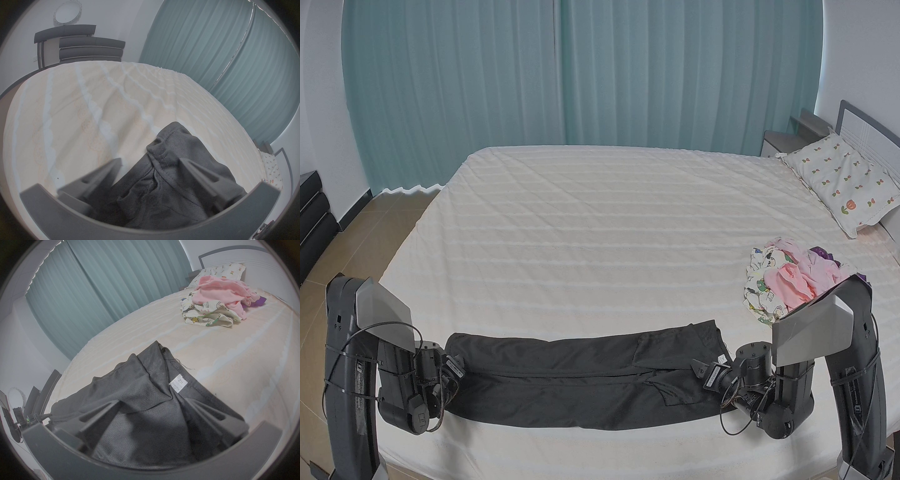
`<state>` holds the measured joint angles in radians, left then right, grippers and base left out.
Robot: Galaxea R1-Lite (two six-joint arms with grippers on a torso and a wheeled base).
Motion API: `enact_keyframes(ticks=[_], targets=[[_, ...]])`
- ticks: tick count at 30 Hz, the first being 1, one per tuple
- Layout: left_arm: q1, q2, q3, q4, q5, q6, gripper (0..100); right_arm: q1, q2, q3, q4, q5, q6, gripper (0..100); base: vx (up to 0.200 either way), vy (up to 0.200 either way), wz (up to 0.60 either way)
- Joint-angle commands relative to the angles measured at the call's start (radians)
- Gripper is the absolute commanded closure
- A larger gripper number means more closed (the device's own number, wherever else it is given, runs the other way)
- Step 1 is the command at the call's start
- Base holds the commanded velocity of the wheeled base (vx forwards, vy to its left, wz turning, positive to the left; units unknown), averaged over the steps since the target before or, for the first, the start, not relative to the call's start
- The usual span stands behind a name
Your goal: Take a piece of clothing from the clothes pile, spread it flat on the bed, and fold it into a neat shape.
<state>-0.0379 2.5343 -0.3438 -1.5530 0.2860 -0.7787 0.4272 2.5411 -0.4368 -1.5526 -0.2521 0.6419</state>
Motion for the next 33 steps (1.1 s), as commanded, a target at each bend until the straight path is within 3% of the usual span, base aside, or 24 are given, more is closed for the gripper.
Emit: enact_keyframes(ticks=[1, 8, 11, 15, 16, 17, 21, 28, 33], targets=[[0.001, -0.005, 0.005, -0.018, -0.001, -0.004, 0, -0.008, -0.012, 0.003, -0.011, -0.006, -0.002, 0, 0.0, 0.0, 0.0], [0.053, -0.063, 0.002, -0.018, 0.002, -0.019, 0, -0.062, -0.136, 0.0, -0.003, 0.002, -0.004, 0, 0.0, 0.0, 0.0], [0.085, -0.123, -0.009, -0.018, -0.002, -0.094, 0, -0.119, -0.173, -0.011, 0.002, 0.024, -0.002, 0, 0.0, 0.0, 0.0], [0.113, -0.18, -0.007, -0.018, -0.056, -0.171, 0, -0.168, -0.16, -0.016, 0.002, 0.154, 0.033, 0, 0.0, 0.0, 0.0], [0.113, -0.181, -0.007, -0.018, -0.06, -0.174, 0, -0.168, -0.159, -0.016, 0.002, 0.16, 0.035, 0, 0.0, 0.0, 0.0], [0.125, -0.206, -0.004, -0.018, -0.116, -0.223, 0, -0.179, -0.139, -0.014, 0.002, 0.237, 0.05, 0, 0.0, 0.0, 0.0], [0.133, -0.221, 0.008, -0.018, -0.222, -0.303, 0, -0.177, -0.093, -0.049, 0.016, 0.355, 0.05, 0, 0.0, 0.0, 0.0], [0.116, -0.209, 0.006, -0.018, -0.229, -0.303, 0, -0.159, -0.076, -0.165, 0.192, 0.369, 0.053, 0, 0.0, 0.0, 0.0], [0.11, -0.198, -0.001, -0.018, -0.229, -0.301, 0, -0.168, -0.068, -0.171, 0.201, 0.369, 0.051, 0, 0.0, 0.0, 0.0]])
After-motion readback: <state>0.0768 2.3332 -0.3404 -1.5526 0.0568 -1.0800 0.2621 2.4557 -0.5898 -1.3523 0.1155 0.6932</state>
